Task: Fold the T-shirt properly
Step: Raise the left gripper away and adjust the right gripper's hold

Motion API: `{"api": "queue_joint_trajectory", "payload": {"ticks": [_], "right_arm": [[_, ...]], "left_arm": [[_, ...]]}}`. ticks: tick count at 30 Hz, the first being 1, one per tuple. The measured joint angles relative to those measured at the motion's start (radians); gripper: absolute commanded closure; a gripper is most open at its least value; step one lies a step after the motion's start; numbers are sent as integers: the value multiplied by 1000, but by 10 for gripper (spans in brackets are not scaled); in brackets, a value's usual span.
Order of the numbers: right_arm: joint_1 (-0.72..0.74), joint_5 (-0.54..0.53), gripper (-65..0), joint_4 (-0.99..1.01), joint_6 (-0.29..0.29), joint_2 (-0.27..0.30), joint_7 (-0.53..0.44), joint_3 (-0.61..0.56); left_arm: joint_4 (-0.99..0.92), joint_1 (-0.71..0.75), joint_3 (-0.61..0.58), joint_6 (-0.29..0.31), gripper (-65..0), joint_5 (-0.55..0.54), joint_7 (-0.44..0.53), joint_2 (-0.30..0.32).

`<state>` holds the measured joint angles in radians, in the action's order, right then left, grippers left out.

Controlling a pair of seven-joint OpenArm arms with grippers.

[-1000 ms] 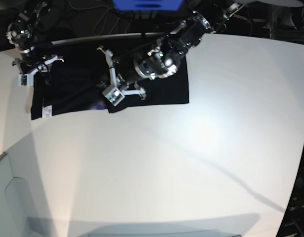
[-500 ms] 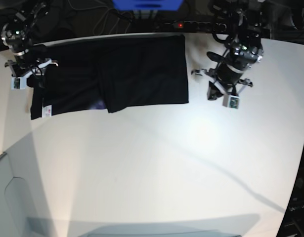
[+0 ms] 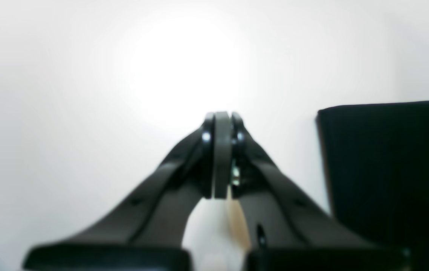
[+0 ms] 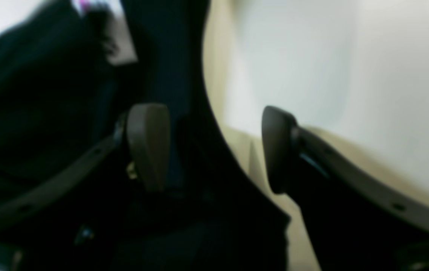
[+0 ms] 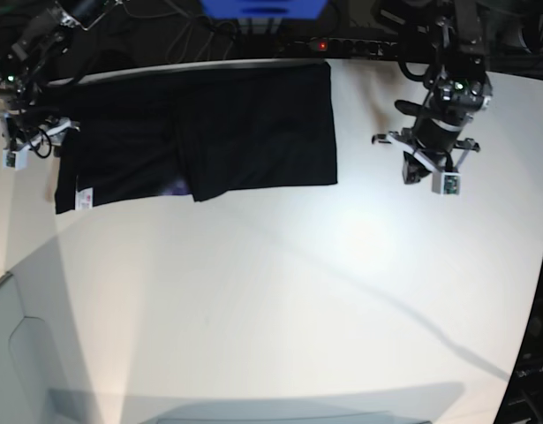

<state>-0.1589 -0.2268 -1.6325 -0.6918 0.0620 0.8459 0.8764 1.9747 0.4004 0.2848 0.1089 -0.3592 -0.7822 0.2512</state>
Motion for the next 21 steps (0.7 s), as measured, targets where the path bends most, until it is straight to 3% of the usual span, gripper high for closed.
{"api": "queue_joint_trajectory", "payload": {"ticks": [16, 21], "right_arm": [[3, 2, -392, 21, 0, 1, -3, -4], [5, -6, -393, 21, 0, -1, -4, -64]], "left_arm": [[-11, -1, 0, 0, 0, 0, -3, -8], [-11, -1, 0, 0, 0, 0, -3, -8]]}}
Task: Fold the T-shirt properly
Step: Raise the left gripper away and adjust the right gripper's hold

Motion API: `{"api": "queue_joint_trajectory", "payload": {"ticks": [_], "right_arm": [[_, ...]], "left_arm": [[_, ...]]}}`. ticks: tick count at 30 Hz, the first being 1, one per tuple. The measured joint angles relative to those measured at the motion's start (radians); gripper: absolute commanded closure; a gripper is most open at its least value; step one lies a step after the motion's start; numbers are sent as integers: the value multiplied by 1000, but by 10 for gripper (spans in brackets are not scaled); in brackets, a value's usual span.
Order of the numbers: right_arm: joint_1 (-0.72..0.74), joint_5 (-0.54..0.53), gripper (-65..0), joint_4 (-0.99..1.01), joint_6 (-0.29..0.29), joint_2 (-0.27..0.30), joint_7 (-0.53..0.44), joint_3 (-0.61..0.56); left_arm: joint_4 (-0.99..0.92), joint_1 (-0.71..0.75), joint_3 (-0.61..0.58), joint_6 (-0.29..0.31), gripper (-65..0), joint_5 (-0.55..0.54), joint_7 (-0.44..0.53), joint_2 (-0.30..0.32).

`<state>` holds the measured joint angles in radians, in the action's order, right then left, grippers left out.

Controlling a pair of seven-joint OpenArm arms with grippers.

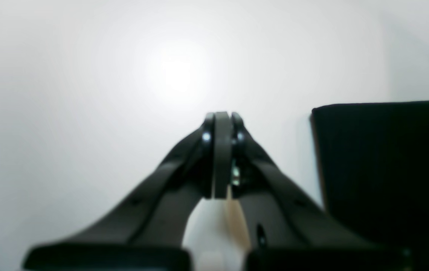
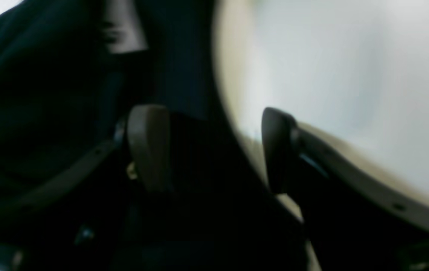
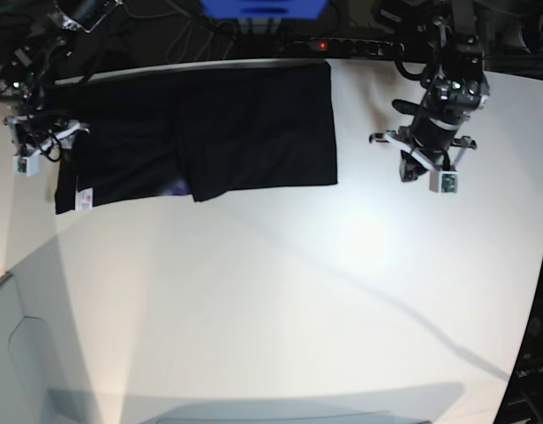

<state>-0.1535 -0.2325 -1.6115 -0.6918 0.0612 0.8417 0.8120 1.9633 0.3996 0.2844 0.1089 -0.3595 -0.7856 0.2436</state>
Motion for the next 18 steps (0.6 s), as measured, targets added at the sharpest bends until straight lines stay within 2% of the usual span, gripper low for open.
{"api": "queue_joint_trajectory", "payload": {"ticks": [6, 11, 18], "right_arm": [[-14, -118, -393, 0, 0, 0, 3, 3], [-10, -125, -393, 19, 0, 4, 1, 3], [1, -152, -393, 145, 2, 66, -45, -1]], "left_arm": [[0, 5, 0, 0, 0, 0, 0, 0], [0, 5, 0, 0, 0, 0, 0, 0], [0, 5, 1, 0, 0, 0, 0, 0]]}}
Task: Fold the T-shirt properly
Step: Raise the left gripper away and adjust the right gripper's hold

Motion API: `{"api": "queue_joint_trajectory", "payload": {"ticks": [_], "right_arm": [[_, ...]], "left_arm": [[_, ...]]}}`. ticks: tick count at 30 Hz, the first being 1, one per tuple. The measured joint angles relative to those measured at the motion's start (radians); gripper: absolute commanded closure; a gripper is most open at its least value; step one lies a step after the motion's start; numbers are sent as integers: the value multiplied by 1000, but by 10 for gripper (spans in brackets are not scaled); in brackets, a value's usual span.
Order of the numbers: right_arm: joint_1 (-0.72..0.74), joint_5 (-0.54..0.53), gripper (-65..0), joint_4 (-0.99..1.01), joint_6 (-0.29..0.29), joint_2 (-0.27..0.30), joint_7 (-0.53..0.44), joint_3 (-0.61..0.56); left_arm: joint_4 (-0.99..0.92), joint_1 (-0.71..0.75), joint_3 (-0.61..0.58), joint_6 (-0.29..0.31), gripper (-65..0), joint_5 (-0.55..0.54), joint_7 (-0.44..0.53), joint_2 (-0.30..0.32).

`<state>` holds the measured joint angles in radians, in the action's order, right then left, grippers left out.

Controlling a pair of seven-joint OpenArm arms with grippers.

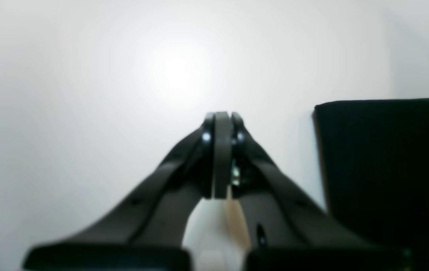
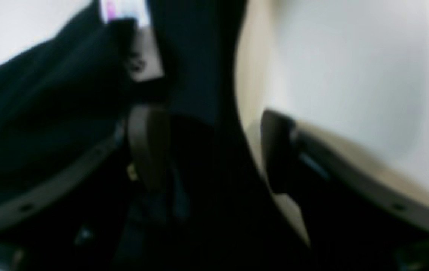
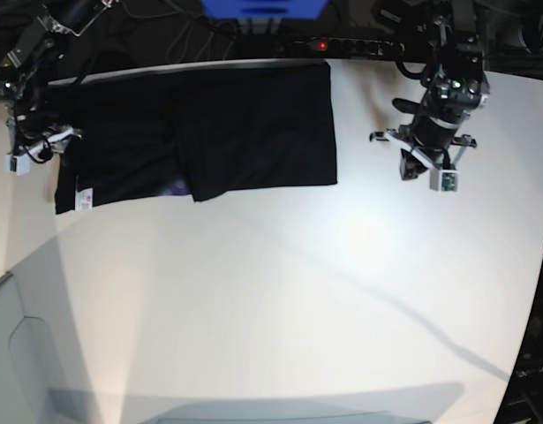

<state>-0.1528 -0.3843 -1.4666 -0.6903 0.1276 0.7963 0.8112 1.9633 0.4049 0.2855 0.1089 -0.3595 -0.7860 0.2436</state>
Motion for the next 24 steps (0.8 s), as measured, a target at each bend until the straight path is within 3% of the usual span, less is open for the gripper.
{"api": "queue_joint_trajectory", "payload": {"ticks": [7, 15, 19, 24], "right_arm": [[-12, -7, -388, 3, 0, 3, -7, -3], [-59, -26, -374, -11, 3, 10, -62, -140], [-62, -33, -279, -12, 3, 11, -65, -172], [-62, -49, -50, -8, 3, 7, -60, -197]], "left_arm": [[0, 0, 0, 0, 0, 0, 0, 0], [0, 0, 0, 0, 0, 0, 0, 0], [0, 0, 0, 0, 0, 0, 0, 0], [0, 0, 0, 0, 0, 0, 0, 0]]}}
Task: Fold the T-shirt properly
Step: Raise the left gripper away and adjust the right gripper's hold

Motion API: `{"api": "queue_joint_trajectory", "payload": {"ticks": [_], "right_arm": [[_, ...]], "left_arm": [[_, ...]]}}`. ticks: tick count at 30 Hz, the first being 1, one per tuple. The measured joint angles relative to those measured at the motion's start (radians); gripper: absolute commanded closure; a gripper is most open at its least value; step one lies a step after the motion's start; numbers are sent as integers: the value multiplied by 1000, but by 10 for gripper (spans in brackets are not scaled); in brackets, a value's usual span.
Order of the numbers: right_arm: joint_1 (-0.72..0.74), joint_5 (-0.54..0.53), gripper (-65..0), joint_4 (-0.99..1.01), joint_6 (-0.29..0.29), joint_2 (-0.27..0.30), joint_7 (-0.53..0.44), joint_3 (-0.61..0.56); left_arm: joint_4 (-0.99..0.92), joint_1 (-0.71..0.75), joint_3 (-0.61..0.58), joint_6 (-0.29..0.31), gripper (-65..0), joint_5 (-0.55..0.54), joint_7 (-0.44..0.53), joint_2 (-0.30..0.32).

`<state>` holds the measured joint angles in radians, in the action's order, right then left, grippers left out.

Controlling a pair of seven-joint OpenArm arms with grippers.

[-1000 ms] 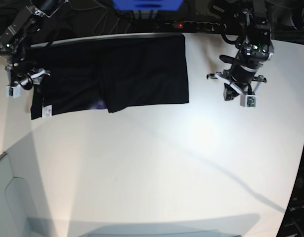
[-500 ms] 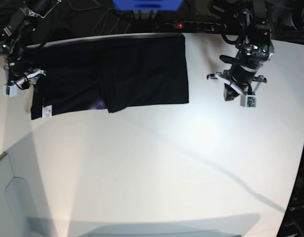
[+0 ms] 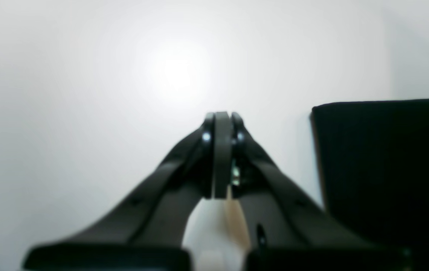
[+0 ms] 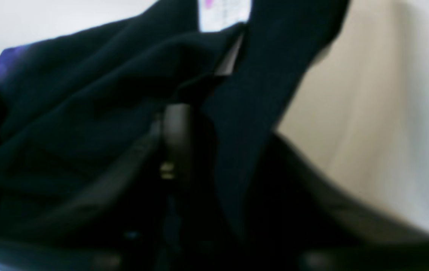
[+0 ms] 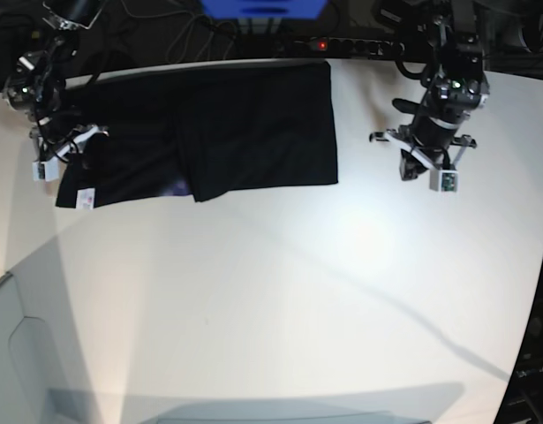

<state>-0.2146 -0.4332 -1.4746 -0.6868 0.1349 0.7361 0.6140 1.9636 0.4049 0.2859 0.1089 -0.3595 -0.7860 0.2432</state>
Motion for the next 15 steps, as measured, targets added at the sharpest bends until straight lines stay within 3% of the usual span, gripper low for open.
{"api": "queue_joint_trajectory", "payload": {"ticks": [1, 7, 10, 15], "right_arm": [[0, -5, -1, 0, 0, -3, 0, 0], [0, -6, 0, -3, 0, -2, 3, 5], [9, 42, 0, -71, -3, -11, 74, 13], [14, 90, 0, -159, -5, -28, 119, 56]], "left_arm": [[0, 0, 0, 0, 0, 0, 0, 0], [-14, 1, -2, 0, 0, -1, 0, -13], [-60, 2, 0, 1, 0, 3, -9, -52], [-70, 0, -1, 0, 0, 3, 0, -51]]}}
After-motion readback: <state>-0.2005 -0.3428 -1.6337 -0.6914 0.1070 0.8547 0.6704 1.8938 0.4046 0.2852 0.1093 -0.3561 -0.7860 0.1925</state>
